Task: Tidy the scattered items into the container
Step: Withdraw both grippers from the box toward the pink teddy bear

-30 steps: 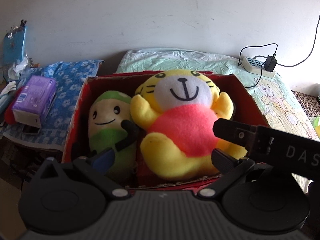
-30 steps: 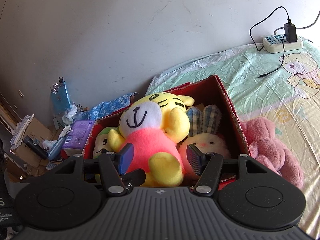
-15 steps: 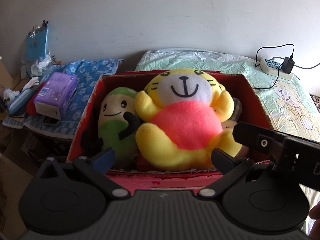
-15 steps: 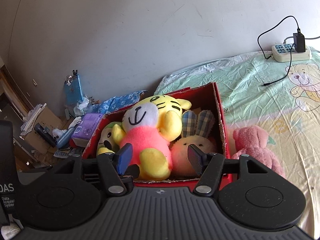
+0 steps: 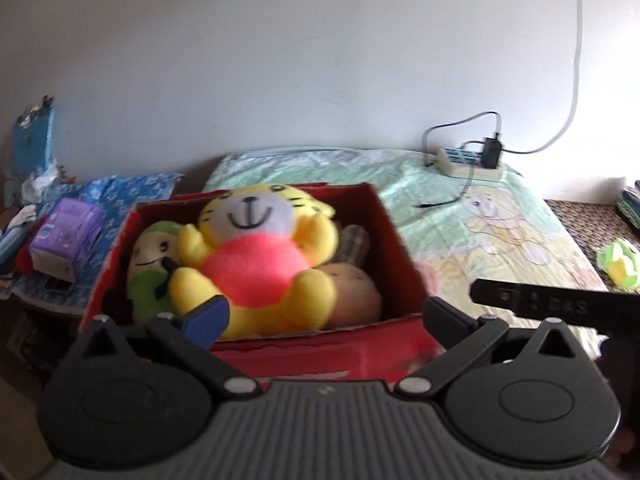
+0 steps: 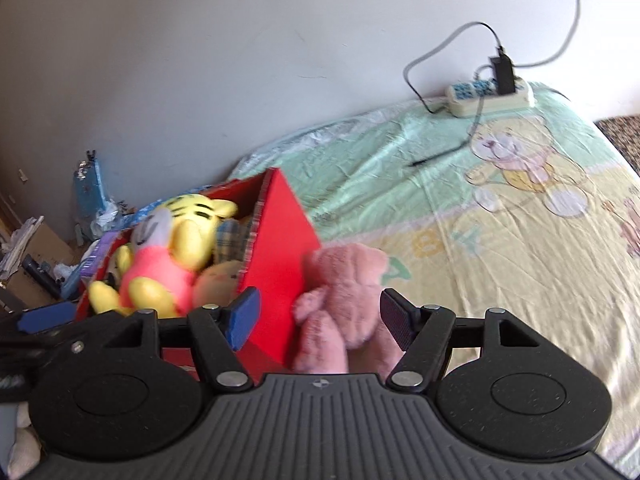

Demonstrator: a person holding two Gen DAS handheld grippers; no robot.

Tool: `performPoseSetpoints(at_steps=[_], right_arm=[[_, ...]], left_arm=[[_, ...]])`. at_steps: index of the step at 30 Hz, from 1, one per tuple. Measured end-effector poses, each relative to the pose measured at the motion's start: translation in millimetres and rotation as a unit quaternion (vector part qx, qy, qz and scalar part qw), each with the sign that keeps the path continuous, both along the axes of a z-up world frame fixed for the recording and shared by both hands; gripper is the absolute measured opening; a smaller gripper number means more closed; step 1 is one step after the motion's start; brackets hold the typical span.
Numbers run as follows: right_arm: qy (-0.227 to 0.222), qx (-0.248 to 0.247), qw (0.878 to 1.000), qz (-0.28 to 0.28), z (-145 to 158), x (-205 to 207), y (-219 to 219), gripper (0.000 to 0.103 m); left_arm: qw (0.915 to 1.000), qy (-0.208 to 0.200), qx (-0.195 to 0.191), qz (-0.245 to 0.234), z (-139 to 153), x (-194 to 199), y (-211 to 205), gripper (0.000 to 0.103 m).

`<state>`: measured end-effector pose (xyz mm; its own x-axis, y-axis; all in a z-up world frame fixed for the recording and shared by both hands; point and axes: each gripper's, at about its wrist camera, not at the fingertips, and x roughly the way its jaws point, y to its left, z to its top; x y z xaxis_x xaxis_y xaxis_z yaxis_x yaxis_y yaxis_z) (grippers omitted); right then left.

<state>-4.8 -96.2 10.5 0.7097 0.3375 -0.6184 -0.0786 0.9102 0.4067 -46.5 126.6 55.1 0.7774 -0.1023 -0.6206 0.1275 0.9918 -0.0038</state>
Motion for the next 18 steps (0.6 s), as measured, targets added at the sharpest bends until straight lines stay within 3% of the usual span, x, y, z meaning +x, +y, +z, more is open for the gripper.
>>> performPoseSetpoints(at_steps=[4,9,14,18], right_arm=[[0.038,0.013,0.999,-0.024,-17.2,8.5,-27.3,0.069],[0.051,0.018,0.999,0.001,-24.0,19.6,-34.0,0.069],[0.062,0.019,0.997,0.032,-35.0,35.7,-33.7,0.069],[0.080,0.011,0.995,0.059,-48.1,52.4,-28.7,0.069]], left_arm=[[0.9978,0.010,0.006,-0.065,-17.4,-2.9,-41.0,0.102],[0.9908,0.044,0.006,-0.128,-45.9,5.5,-88.3,0.102],[0.9861,0.089,-0.011,-0.139,-71.6,23.0,-100.9,0.099],[0.9861,0.099,-0.001,-0.133,-84.7,29.5,-105.8,0.099]])
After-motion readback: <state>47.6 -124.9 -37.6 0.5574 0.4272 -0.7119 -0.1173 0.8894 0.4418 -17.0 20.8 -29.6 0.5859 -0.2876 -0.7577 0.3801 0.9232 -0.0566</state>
